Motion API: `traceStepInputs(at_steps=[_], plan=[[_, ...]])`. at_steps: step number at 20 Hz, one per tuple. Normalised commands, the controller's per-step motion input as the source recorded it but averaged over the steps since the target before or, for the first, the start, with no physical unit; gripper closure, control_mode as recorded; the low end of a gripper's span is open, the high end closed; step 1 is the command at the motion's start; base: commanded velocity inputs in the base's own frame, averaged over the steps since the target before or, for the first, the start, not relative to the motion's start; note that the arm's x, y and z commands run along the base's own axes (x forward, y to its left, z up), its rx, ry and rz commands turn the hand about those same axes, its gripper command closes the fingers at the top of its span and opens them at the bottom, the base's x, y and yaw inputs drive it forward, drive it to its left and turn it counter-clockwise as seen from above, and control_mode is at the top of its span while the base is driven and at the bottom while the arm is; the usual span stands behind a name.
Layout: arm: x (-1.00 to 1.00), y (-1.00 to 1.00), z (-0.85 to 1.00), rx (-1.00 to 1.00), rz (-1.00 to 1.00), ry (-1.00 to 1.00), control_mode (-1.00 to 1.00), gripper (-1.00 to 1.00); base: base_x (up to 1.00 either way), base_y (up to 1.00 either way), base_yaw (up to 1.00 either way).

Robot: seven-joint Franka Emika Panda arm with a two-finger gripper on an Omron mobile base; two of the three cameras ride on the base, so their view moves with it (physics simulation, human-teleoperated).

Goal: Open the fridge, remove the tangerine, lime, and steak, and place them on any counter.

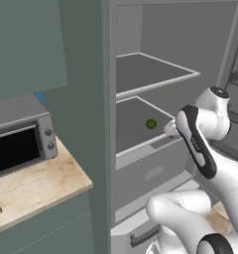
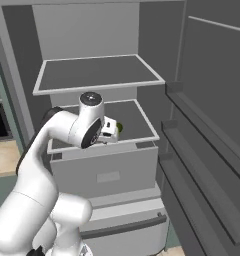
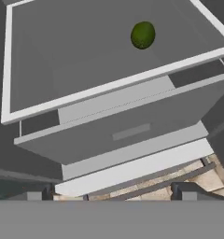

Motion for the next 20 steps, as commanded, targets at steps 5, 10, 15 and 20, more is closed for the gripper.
traceStepInputs(at_steps=[5,10,15,20], plan=[[0.36,0.0,-0.2,0.01,-0.02,-0.19,-1.0,-1.0,0.0,0.0,0.0],[0.51,0.0,-0.2,0.02,-0.01,-0.21,-1.0,-1.0,0.0,0.0,0.0],[0.63,-0.03,-0.08,0.0,0.0,-0.01,-1.0,-1.0,0.0,0.0,0.0],[0.72,-0.08,0.0,0.0,0.0,0.12,-1.0,-1.0,0.0,0.0,0.0]])
